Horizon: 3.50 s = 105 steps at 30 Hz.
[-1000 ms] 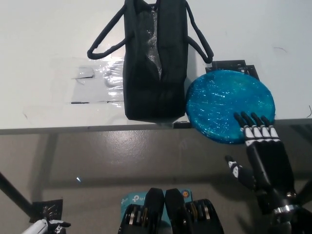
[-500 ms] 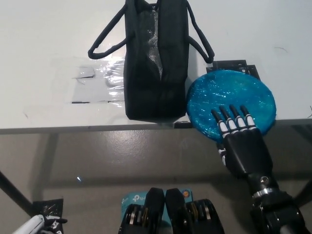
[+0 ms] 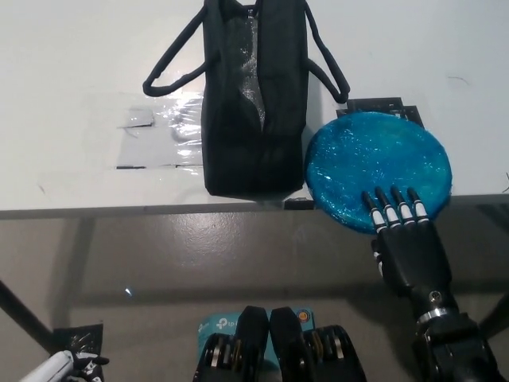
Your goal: The robot uses its right hand to pick up a stack of plates kept in the middle of the desk and put it inside a bag kept next to it
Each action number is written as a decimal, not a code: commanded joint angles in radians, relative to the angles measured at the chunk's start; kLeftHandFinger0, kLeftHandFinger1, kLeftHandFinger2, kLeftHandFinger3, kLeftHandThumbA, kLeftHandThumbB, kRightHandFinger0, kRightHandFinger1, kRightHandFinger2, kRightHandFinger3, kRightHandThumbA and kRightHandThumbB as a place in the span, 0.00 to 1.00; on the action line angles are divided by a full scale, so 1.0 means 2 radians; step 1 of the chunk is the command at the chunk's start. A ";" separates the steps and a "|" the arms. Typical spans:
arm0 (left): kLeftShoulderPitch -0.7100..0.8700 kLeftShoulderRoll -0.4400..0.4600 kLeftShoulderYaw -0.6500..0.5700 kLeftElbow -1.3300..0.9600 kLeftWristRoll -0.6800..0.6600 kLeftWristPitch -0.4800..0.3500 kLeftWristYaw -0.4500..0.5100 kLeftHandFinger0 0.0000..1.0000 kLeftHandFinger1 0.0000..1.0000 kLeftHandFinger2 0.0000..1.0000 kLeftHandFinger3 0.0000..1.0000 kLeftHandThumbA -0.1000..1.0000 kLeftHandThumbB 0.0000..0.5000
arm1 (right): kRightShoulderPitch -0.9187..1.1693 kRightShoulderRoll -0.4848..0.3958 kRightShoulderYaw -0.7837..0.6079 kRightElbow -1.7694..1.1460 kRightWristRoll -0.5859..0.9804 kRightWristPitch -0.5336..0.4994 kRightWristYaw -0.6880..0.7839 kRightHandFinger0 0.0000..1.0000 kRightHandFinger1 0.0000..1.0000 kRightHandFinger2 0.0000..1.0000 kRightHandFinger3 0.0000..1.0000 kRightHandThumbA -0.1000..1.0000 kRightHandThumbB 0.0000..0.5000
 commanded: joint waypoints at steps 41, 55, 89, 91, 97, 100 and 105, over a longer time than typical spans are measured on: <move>0.011 0.006 0.006 -0.018 0.015 0.008 -0.003 0.72 0.72 0.79 0.85 0.23 0.00 | -0.141 0.126 -0.369 -0.230 0.874 0.031 -0.070 0.00 0.00 0.09 0.05 0.00 0.00; 0.010 -0.005 0.012 -0.017 0.018 0.008 -0.010 0.75 0.73 0.82 0.90 0.26 0.00 | -0.271 0.132 -0.386 -0.215 0.877 0.055 -0.081 0.00 0.00 0.01 0.09 0.00 0.08; 0.009 -0.011 0.012 -0.019 0.031 0.008 -0.018 0.73 0.72 0.79 0.89 0.22 0.00 | -0.382 0.178 -0.255 -0.157 0.738 0.096 -0.002 0.00 0.00 0.04 0.00 0.00 0.39; 0.006 -0.014 0.015 -0.018 0.031 0.008 -0.023 0.74 0.74 0.81 0.92 0.21 0.00 | -0.373 0.170 -0.234 -0.149 0.724 0.087 0.006 0.00 0.00 0.03 0.00 0.00 0.39; -0.001 -0.017 0.017 -0.018 0.039 0.008 -0.032 0.76 0.76 0.84 0.96 0.26 0.00 | -0.346 0.144 -0.184 -0.116 0.676 0.053 0.008 0.00 0.00 0.00 0.00 0.00 0.58; -0.002 -0.016 0.015 -0.019 0.040 0.008 -0.034 0.76 0.76 0.84 0.96 0.28 0.00 | -0.339 0.133 -0.168 -0.096 0.655 0.020 0.001 0.00 0.00 0.00 0.00 0.00 0.59; -0.002 -0.015 0.014 -0.021 0.046 0.008 -0.037 0.77 0.76 0.83 0.93 0.32 0.00 | -0.323 0.091 -0.129 -0.072 0.601 -0.031 -0.004 0.00 0.00 0.00 0.00 0.00 0.61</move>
